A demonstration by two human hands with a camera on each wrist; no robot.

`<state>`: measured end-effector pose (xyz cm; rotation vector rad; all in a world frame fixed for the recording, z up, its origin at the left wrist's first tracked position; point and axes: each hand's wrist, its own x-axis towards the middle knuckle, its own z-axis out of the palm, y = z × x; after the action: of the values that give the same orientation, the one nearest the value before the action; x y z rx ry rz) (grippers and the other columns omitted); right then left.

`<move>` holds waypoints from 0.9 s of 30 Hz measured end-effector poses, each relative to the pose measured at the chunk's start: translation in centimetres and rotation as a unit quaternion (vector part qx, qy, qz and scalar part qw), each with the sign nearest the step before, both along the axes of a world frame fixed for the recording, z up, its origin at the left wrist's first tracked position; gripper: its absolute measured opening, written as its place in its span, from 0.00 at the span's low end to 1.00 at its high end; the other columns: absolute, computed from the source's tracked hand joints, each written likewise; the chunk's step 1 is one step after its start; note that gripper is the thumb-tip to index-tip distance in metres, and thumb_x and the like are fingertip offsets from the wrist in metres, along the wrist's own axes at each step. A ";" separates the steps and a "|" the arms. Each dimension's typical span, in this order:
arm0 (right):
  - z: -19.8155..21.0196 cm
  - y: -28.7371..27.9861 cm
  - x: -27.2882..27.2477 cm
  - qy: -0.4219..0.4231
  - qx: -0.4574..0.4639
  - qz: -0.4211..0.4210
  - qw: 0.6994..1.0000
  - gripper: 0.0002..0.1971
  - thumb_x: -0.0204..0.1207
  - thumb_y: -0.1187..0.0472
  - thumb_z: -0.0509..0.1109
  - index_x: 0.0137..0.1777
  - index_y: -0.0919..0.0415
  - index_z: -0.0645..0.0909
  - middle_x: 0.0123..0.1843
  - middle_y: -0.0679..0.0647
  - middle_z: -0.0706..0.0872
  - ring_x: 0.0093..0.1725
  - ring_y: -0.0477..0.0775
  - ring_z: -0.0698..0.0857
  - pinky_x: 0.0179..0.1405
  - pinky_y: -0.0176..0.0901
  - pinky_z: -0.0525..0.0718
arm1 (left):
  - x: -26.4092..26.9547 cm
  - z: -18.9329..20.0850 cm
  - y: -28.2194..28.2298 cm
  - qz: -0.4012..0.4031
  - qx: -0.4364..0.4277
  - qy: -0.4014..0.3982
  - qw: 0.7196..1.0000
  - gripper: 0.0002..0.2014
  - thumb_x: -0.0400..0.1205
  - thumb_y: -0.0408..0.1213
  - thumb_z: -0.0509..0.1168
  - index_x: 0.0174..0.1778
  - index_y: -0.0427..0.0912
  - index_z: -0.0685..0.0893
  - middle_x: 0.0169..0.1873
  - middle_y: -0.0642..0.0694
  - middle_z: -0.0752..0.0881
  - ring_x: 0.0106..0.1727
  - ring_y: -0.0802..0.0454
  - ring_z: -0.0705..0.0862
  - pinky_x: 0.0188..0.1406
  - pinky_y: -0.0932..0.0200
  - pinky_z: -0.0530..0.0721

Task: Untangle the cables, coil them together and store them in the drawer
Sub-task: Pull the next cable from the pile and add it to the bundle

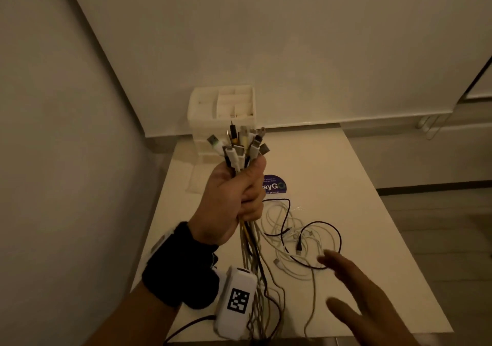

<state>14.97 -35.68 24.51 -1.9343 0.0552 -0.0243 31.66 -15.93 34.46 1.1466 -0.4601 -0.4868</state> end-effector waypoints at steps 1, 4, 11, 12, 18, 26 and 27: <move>1.9 2.3 2.1 -0.002 0.012 0.011 1.000 0.35 0.66 0.37 0.70 0.75 0.29 0.65 0.72 0.27 0.76 0.74 0.31 0.72 0.75 0.44 0.71 | -0.5 -0.1 -0.6 -0.004 0.011 -0.003 1.000 0.20 0.84 0.40 0.59 0.27 0.42 0.62 0.18 0.47 0.59 0.14 0.55 0.57 0.18 0.62 0.53; 4.1 6.8 7.7 -0.022 0.036 0.121 0.992 0.23 0.71 0.51 0.74 0.66 0.49 0.79 0.63 0.43 0.86 0.62 0.41 0.84 0.63 0.44 0.82 | -2.0 -0.3 -2.0 0.006 0.044 -0.024 0.999 0.19 0.84 0.38 0.60 0.27 0.42 0.64 0.20 0.43 0.55 0.14 0.55 0.56 0.18 0.65 0.55; 1.2 11.2 8.9 -0.045 0.111 0.101 0.988 0.22 0.73 0.52 0.72 0.46 0.76 0.80 0.40 0.76 0.85 0.41 0.78 0.84 0.39 0.70 0.84 | -4.1 -1.2 -1.2 0.064 0.076 -0.037 0.994 0.18 0.80 0.25 0.66 0.26 0.48 0.77 0.15 0.51 0.60 0.12 0.56 0.56 0.16 0.68 0.58; 0.6 11.2 8.7 -0.032 0.109 0.107 0.988 0.23 0.74 0.49 0.73 0.44 0.74 0.81 0.39 0.75 0.86 0.40 0.76 0.85 0.39 0.70 0.83 | -4.4 -1.4 -0.9 0.078 0.077 -0.035 0.993 0.21 0.81 0.24 0.66 0.25 0.50 0.79 0.14 0.52 0.62 0.12 0.57 0.57 0.16 0.69 0.60; -3.4 8.8 6.4 0.086 0.064 0.159 0.982 0.26 0.68 0.39 0.76 0.16 0.50 0.74 0.17 0.45 0.79 0.21 0.47 0.81 0.27 0.34 0.79 | -3.6 -0.1 0.4 0.113 -0.011 -0.007 0.993 0.17 0.78 0.33 0.67 0.26 0.44 0.68 0.13 0.53 0.60 0.11 0.57 0.56 0.16 0.70 0.57; -10.4 6.8 4.7 0.177 0.028 0.119 0.976 0.37 0.64 0.30 0.71 0.31 0.72 0.76 0.26 0.61 0.78 0.27 0.55 0.78 0.32 0.48 0.79 | -2.9 1.6 -1.1 0.104 -0.031 -0.043 0.993 0.20 0.80 0.37 0.66 0.24 0.44 0.66 0.15 0.52 0.57 0.11 0.56 0.55 0.17 0.69 0.55; -11.1 6.8 4.7 0.175 0.020 0.103 0.979 0.40 0.62 0.28 0.70 0.30 0.73 0.74 0.26 0.61 0.76 0.27 0.55 0.75 0.31 0.49 0.76 | -3.0 1.8 -1.4 0.107 -0.032 -0.048 0.993 0.20 0.80 0.36 0.65 0.24 0.43 0.66 0.15 0.51 0.56 0.11 0.56 0.54 0.17 0.69 0.55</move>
<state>19.66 -28.87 13.40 -1.8767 0.0888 0.4515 28.63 -17.32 36.29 1.1447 -0.4265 -0.2295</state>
